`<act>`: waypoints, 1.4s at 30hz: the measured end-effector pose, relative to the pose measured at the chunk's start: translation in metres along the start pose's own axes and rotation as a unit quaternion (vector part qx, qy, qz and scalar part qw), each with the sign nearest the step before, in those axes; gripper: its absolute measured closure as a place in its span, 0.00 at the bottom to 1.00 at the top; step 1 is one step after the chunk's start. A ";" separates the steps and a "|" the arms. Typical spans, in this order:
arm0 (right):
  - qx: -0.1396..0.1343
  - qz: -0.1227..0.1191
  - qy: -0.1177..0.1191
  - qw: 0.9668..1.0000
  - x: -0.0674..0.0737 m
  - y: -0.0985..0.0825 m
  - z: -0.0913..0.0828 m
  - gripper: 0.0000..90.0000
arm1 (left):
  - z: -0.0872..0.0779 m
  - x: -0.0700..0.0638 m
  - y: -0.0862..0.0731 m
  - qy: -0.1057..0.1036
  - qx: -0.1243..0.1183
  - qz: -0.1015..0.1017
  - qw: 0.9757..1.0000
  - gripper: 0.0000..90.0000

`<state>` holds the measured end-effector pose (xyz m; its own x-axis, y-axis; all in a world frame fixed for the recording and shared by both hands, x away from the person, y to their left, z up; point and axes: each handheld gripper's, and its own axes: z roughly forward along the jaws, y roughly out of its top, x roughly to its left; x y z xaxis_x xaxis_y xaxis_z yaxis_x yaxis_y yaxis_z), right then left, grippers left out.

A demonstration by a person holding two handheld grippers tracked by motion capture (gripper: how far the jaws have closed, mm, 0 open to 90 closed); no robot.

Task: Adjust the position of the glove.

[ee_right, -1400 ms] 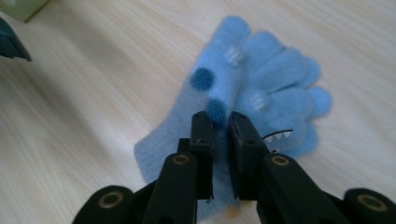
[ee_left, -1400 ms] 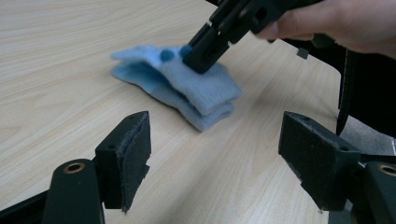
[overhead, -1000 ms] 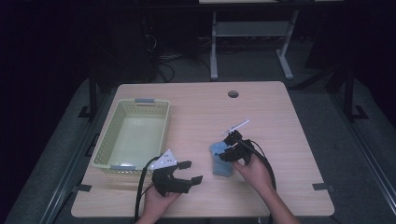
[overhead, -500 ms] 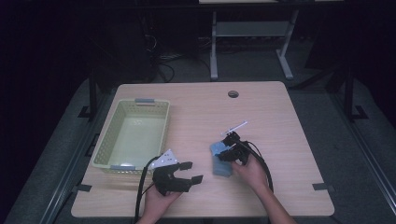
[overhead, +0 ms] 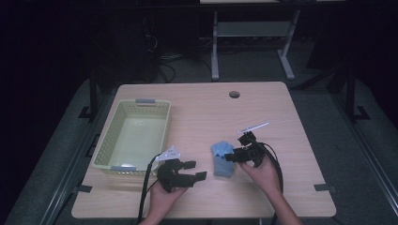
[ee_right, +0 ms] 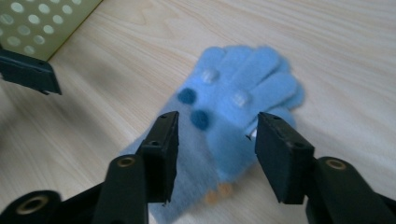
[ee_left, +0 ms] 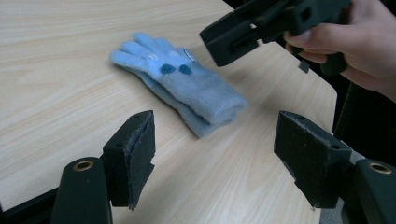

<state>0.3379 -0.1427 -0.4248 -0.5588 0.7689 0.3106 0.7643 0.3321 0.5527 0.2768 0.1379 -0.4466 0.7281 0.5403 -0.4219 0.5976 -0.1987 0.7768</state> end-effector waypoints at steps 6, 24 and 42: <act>-0.016 0.051 0.031 0.998 -0.013 -0.014 -0.004 0.47 | 0.022 -0.003 0.010 -0.004 0.018 -0.031 0.999 0.32; -0.045 0.121 0.074 0.989 -0.028 -0.040 -0.003 0.46 | 0.063 0.012 0.029 0.000 0.051 -0.145 0.988 0.38; -0.034 0.140 0.092 0.985 -0.022 -0.050 0.013 0.54 | 0.076 0.018 0.020 0.001 0.083 -0.166 0.983 0.49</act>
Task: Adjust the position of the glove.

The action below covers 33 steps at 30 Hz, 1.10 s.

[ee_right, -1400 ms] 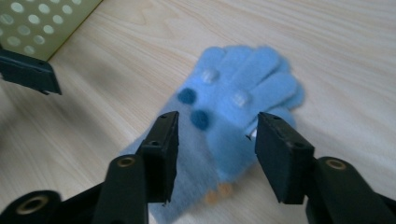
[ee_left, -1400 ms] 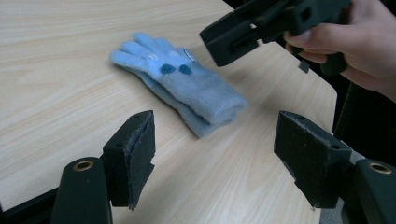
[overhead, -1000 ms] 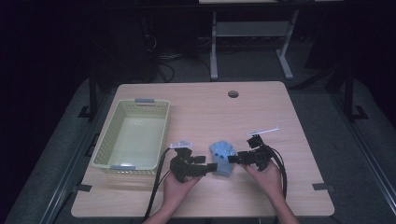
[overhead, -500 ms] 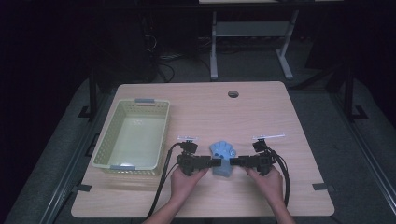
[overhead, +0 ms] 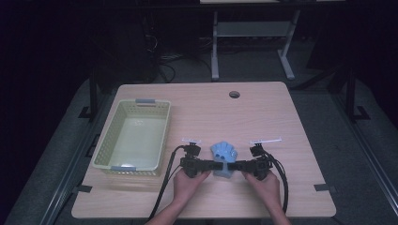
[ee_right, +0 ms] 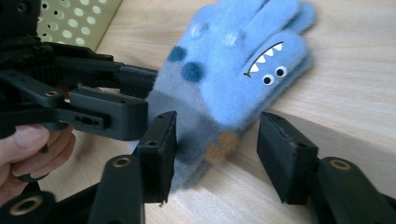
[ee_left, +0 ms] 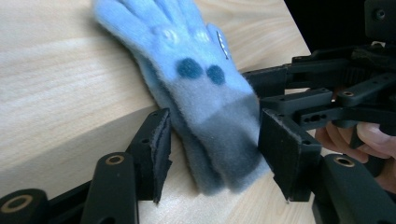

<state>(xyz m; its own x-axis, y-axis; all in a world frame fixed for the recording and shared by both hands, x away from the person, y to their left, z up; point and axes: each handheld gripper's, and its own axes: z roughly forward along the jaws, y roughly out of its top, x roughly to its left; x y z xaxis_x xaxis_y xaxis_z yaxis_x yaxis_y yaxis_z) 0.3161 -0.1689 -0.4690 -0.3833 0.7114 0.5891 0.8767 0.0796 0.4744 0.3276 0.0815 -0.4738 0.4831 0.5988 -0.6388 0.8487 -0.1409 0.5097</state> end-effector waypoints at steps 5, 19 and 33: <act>-0.002 -0.001 -0.006 1.000 0.002 -0.001 0.002 0.60 | 0.001 0.000 -0.001 0.000 0.001 0.005 1.000 0.56; -0.013 -0.001 -0.009 1.000 0.009 -0.003 0.012 0.73 | 0.007 0.005 -0.003 -0.020 0.000 -0.003 1.000 0.73; -0.034 0.002 0.014 0.999 0.009 -0.004 0.011 0.86 | 0.006 0.009 -0.002 -0.043 -0.013 -0.007 0.999 0.78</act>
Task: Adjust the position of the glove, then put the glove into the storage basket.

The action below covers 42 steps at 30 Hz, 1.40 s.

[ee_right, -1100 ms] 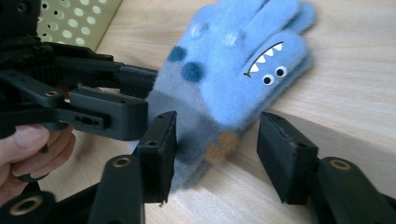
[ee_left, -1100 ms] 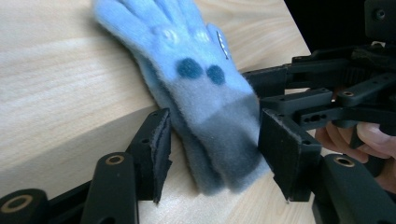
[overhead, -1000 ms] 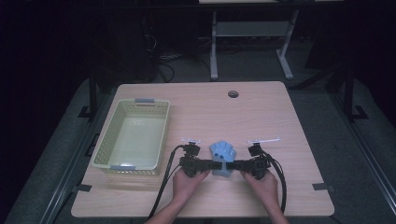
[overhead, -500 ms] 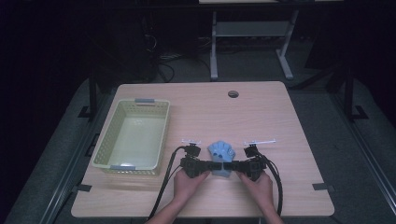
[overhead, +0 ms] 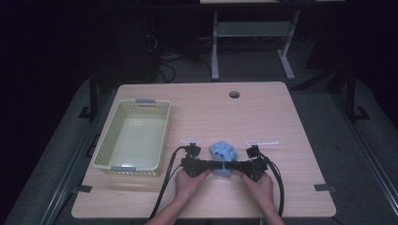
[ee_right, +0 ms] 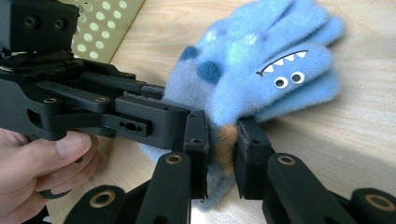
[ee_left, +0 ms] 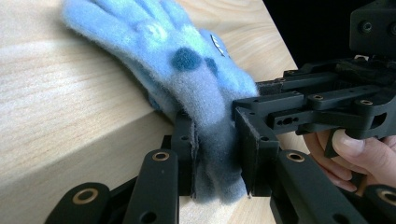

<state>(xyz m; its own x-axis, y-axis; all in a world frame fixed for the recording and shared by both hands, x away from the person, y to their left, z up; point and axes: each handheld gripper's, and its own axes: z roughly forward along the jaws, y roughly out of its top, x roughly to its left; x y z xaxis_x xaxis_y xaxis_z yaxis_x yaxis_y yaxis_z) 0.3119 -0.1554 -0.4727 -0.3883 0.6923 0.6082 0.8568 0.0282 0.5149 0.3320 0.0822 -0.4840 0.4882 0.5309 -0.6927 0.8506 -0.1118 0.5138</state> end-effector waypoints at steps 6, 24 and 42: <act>-0.005 -0.002 0.002 1.000 0.001 0.000 -0.002 0.86 | -0.001 0.000 0.001 -0.007 -0.003 0.004 1.000 0.78; -0.027 -0.016 0.019 0.999 0.015 0.006 -0.015 0.86 | -0.018 -0.011 0.007 -0.024 -0.017 0.030 0.999 0.78; -0.017 -0.047 0.022 0.998 0.042 0.020 -0.012 0.86 | -0.046 -0.012 0.011 -0.031 -0.029 0.033 0.999 0.78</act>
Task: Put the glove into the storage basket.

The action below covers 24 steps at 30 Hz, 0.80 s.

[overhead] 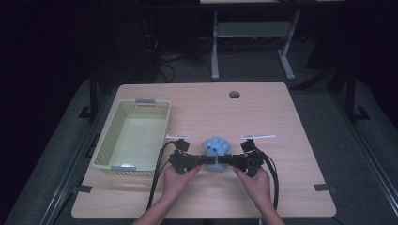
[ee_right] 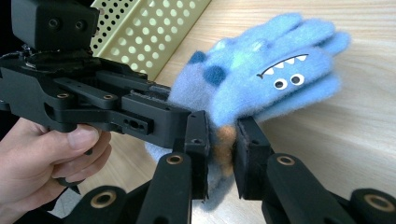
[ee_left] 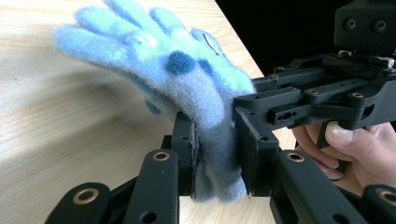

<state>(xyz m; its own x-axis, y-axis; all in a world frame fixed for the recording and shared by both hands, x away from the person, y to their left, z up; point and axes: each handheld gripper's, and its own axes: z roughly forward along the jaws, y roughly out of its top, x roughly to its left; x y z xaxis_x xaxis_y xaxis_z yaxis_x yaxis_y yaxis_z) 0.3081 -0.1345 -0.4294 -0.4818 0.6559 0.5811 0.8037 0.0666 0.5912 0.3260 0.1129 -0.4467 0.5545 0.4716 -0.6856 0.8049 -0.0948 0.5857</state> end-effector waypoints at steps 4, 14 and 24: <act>-0.002 -0.002 0.002 1.000 0.002 0.002 0.000 0.86 | -0.005 0.000 0.001 -0.004 0.000 -0.002 1.000 0.78; -0.004 -0.007 0.012 1.000 0.012 0.009 -0.001 0.86 | -0.016 -0.004 0.005 -0.006 -0.007 -0.001 1.000 0.78; -0.008 -0.008 0.020 1.000 0.015 0.014 -0.002 0.86 | -0.023 -0.007 0.011 -0.007 -0.009 0.011 1.000 0.78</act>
<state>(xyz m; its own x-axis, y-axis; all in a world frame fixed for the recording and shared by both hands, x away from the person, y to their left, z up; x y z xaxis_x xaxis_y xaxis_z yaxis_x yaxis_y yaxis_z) 0.3116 -0.1250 -0.4110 -0.5075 0.6248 0.5934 0.7910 0.0647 0.6084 0.3257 0.1293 -0.4256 0.5749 0.4581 -0.6780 0.7885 -0.0889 0.6086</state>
